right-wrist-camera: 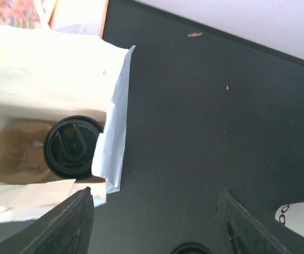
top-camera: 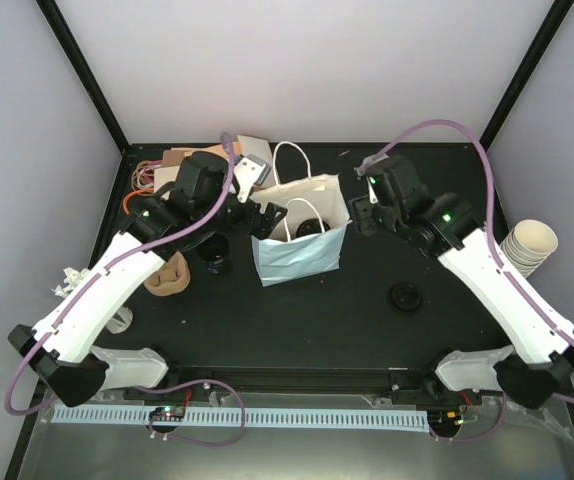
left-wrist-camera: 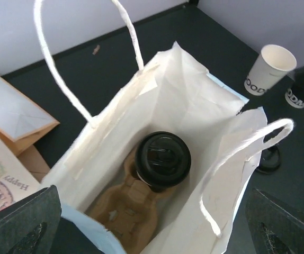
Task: Pack the takeout coffee
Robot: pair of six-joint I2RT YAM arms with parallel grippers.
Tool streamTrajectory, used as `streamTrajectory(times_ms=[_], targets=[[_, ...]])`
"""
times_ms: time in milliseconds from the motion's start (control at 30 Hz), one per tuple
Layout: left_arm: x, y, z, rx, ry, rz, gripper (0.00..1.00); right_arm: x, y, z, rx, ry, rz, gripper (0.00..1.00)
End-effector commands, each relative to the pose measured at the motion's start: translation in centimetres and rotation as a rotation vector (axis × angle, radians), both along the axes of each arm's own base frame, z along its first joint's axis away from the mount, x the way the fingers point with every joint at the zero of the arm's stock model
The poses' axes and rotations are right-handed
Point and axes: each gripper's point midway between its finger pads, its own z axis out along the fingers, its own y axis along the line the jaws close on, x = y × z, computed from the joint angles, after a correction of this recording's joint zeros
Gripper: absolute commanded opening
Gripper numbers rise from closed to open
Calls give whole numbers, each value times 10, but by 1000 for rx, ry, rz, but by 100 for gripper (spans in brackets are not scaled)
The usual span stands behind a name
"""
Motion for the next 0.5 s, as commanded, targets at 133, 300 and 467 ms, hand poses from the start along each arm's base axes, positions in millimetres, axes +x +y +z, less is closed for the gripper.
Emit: streamTrajectory(times_ms=[133,300,467], targets=[[-8,65,26,-38,-55,262,99,-18,-25,16,154,-134,-101,69],[-22,108,-23,24,86,405,99,-32,-33,-5,200,-97,-141,77],[-28,142,-80,65,218,573,99,-40,-36,-43,244,-28,-197,78]])
